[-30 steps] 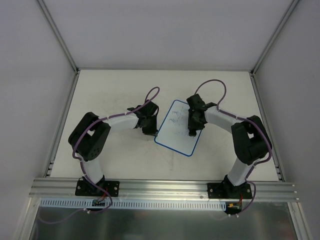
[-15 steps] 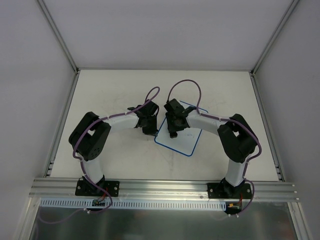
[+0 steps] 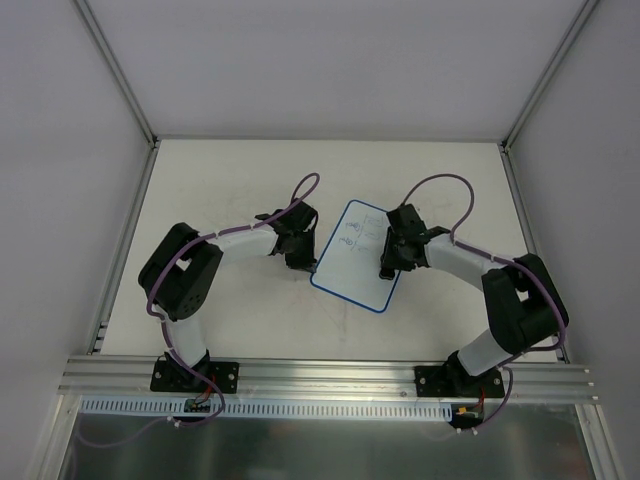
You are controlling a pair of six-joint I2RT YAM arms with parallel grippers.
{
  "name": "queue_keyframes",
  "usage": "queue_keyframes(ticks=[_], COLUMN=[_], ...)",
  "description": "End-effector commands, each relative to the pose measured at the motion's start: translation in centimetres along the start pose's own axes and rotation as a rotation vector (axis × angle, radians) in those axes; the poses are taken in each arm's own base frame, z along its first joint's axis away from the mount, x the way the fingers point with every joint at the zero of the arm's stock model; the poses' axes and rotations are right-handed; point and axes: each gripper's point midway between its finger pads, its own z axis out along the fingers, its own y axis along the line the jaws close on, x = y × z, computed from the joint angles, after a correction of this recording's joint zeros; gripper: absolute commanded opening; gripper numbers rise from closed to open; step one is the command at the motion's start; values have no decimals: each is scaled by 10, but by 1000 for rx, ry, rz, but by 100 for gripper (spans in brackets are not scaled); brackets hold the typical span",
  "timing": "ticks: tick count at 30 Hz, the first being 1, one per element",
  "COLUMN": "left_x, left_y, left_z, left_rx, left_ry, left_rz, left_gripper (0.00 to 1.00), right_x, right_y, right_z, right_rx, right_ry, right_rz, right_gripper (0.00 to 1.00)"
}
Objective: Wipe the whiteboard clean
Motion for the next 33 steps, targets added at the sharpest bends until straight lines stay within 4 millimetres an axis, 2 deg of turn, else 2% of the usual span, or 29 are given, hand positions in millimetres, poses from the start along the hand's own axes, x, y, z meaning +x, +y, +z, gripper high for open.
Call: queue_keyframes(ticks=[1,5,8,9,11,12,13,14,16,19,22,24,26,27,28,30,31,33], left_x=[69,70,70,69,69,69,69,70,69,70,69,70,69,69,69,69,69,68], left_y=[76,76,74,73,72,72,73,72,73,74,74,75,76,76,77,77,78,79], left_z=[16,16,17,17,17,17,17,17,16,16,15,15,16,15,16,16,16,15], left_rx=[-269,-267,-260,-257,-255,-255,-257,-255,-256,-261,-264,-267,-271,-270,-272,-269,-270,-272], left_ry=[234,239,241,241,242,240,241,242,240,238,232,234,233,233,234,233,234,233], left_rz=[-13,-16,-18,-19,-21,-20,-22,-21,-23,-24,-24,-23,-25,-22,-25,-24,-26,-28], left_gripper=[0,0,0,0,0,0,0,0,0,0,0,0,0,0,0,0,0,0], right_x=[35,41,45,56,51,66,70,63,77,79,75,70,66,54,60,50,50,48], right_y=[-39,-33,0,19,53,69,82,103,119,129,109,95,74,63,45,26,6,-13], right_z=[-5,-3,3,8,9,14,15,13,19,22,30,27,26,22,21,10,9,2], right_rx=[177,164,59,10,-66,-91,-118,-162,-167,-135,-26,35,80,97,131,161,200,233], right_ry=[95,128,148,176,173,214,228,218,246,263,250,230,231,205,221,192,200,187], right_rz=[35,47,-24,-85,-154,-221,-248,-265,-328,-375,-371,-359,-317,-264,-243,-189,-138,-92], right_gripper=[0,0,0,0,0,0,0,0,0,0,0,0,0,0,0,0,0,0])
